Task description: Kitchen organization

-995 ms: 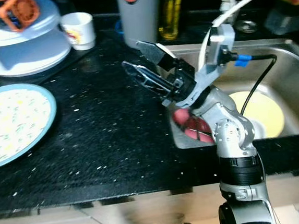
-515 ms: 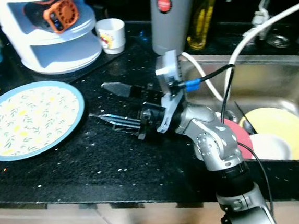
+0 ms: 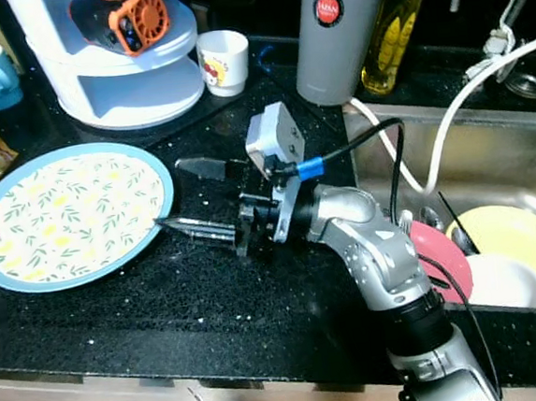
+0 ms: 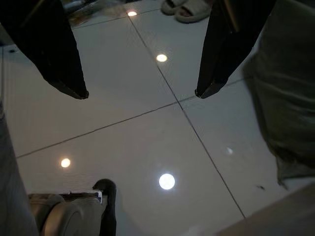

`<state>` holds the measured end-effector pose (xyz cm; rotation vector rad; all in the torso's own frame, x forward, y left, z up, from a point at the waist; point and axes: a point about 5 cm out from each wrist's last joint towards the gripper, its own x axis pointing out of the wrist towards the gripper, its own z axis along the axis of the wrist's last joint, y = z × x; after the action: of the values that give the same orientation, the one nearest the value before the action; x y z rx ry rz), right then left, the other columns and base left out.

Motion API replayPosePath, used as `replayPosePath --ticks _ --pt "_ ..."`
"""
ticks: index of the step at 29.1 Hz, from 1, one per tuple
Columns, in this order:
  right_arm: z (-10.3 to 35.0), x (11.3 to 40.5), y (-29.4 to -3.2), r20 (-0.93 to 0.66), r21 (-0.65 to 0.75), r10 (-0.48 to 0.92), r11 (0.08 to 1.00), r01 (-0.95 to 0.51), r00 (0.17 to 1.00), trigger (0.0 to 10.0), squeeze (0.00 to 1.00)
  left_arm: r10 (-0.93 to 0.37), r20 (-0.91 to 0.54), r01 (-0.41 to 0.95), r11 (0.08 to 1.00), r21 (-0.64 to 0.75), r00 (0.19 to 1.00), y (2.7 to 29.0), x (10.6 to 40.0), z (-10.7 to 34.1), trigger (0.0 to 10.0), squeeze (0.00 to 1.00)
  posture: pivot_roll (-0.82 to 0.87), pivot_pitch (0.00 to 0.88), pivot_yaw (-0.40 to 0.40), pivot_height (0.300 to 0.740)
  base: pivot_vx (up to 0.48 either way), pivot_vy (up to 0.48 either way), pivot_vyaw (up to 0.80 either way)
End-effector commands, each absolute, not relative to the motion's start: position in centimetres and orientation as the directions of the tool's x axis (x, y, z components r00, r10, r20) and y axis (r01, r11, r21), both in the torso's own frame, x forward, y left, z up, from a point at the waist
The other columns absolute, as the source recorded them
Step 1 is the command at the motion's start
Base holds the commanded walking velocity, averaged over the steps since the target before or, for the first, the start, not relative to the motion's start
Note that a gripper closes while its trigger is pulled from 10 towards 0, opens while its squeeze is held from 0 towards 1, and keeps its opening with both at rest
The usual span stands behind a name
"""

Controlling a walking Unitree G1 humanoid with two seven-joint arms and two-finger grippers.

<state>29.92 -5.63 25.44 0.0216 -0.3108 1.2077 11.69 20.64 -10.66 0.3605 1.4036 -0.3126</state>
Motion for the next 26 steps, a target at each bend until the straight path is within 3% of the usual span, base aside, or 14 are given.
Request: replayPosePath --ticks 1,12,21,26 --pt "25.1 31.0 -6.4 0.265 -0.106 0.868 0.458 -0.882 0.419 10.0 0.0 0.013 -0.991 0.43 0.9 0.069 0.131 20.9 11.2 -10.8 10.0 0.0 0.08 0.091 -0.055 0.74 -0.296 0.0 0.0" --pt "24.8 31.9 -6.9 0.272 -0.054 0.811 0.551 -0.833 0.519 10.0 0.0 0.026 -0.992 0.452 0.888 0.08 0.126 21.2 11.2 -10.7 10.0 0.0 0.08 0.093 -0.052 0.74 -0.391 0.0 0.0" --pt "24.4 32.0 -6.7 0.256 -0.046 0.799 0.573 -0.819 0.544 10.0 0.0 0.024 -0.991 0.456 0.886 0.081 0.13 21.1 11.2 -10.8 10.0 0.0 0.08 0.087 -0.054 0.74 -0.44 0.0 0.0" --pt "24.2 32.1 -6.4 0.244 -0.049 0.798 0.578 -0.815 0.551 10.0 0.0 0.001 -0.988 0.428 0.901 0.069 0.157 20.6 10.8 -11.0 10.0 0.0 0.08 0.082 -0.057 0.74 0.0 0.0 0.0"
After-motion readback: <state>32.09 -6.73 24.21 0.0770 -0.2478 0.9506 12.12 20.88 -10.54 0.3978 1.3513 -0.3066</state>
